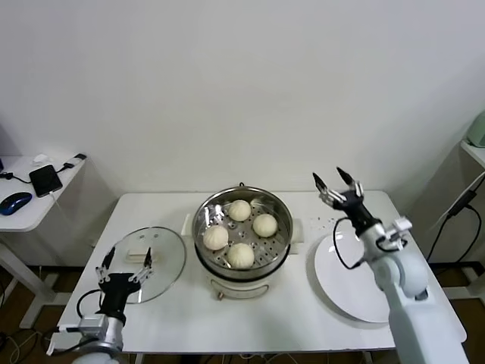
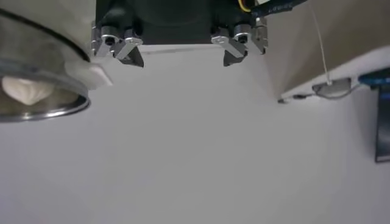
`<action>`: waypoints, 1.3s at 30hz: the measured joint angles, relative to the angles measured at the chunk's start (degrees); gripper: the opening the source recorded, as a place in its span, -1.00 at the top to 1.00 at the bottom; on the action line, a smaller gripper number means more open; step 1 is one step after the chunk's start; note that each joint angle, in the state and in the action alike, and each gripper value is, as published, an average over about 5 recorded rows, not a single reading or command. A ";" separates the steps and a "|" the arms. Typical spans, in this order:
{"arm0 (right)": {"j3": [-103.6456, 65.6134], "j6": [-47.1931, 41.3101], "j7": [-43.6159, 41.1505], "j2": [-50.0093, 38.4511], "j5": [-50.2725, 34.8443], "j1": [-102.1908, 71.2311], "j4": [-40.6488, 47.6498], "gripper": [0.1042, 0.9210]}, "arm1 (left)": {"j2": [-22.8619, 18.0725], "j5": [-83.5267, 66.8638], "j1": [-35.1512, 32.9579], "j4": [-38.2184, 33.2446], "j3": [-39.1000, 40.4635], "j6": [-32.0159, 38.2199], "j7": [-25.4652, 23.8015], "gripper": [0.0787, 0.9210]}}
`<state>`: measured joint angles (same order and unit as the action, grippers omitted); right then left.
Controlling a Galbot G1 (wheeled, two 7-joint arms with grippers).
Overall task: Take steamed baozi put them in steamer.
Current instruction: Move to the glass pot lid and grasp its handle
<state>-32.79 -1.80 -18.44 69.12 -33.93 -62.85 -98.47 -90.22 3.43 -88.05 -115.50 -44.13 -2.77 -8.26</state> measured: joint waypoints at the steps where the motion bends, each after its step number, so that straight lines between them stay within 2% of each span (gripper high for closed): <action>1: -0.58 0.44 0.62 0.51 0.07 -1.94 -0.52 -0.76 | 0.12 1.30 0.28 0.41 -0.04 0.42 -0.04 -0.77; 10: -3.32 3.55 3.85 3.02 0.84 -12.96 -2.91 -0.76 | 3.05 24.07 3.13 5.26 0.11 3.12 2.60 -0.77; 16: -4.24 4.62 4.73 3.52 0.76 -16.40 -3.31 -0.76 | 8.44 44.62 4.11 8.98 0.73 3.68 7.06 -0.77; 22: -4.89 5.28 5.41 3.69 0.88 -18.66 -3.35 -0.76 | 14.09 59.57 4.58 11.99 0.82 3.81 8.60 -0.77; 31: -5.38 5.94 6.22 4.78 1.32 -20.36 -3.15 -0.76 | 18.21 68.65 6.07 17.94 2.10 4.55 10.45 -0.77; 39: -5.73 6.85 6.68 5.08 1.57 -21.38 -2.37 -0.76 | 19.33 69.91 7.05 20.60 4.57 4.53 12.38 -0.77</action>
<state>-38.51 5.05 -11.76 74.20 -32.36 -84.22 -100.85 -70.88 73.34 -81.00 -94.90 -39.56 1.76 4.13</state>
